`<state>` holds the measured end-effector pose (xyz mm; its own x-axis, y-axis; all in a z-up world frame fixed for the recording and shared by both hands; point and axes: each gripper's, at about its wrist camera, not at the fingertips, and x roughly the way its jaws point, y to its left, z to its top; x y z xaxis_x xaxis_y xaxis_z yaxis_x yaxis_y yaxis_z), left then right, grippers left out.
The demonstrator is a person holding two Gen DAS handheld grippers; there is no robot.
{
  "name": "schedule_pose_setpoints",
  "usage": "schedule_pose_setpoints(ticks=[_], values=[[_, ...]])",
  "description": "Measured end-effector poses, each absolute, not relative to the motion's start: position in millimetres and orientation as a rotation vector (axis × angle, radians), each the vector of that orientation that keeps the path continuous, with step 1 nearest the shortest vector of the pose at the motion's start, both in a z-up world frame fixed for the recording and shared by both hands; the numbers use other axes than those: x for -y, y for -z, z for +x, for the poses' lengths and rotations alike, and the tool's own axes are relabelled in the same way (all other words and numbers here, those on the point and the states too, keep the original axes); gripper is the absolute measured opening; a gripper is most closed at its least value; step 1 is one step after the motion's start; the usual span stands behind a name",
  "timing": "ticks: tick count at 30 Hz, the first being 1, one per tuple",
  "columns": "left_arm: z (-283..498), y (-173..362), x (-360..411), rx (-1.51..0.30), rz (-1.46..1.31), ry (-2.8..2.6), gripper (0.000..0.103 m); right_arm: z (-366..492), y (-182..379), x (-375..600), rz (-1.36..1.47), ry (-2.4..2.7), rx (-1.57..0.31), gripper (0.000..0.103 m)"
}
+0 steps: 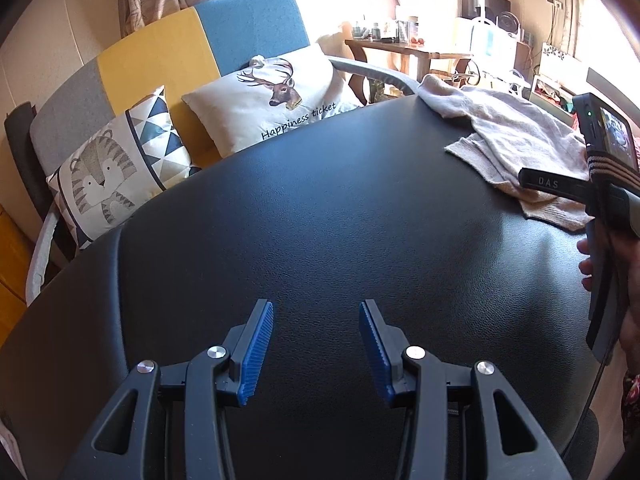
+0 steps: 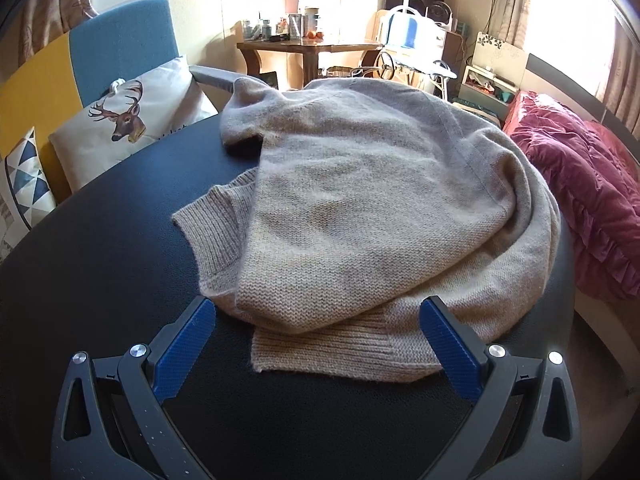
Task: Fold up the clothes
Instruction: 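Move the right tool toward the beige sweater hem on the table, then close the right gripper on the sweater hem edge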
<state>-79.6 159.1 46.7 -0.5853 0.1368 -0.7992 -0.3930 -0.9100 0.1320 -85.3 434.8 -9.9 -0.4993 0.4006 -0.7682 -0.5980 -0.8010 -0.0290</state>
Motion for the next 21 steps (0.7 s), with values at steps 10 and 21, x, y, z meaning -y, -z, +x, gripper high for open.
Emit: schedule_pose_setpoints(ticks=[10,21], values=[[-83,-39,-157,-0.463,-1.255,-2.508,0.046,-110,28,-455,-1.177,-2.248,-0.382,0.103],[-89,-26,-146,-0.452,-1.314,-2.502,0.046,-119,35,-463,-1.216,-2.262,-0.367,0.103]])
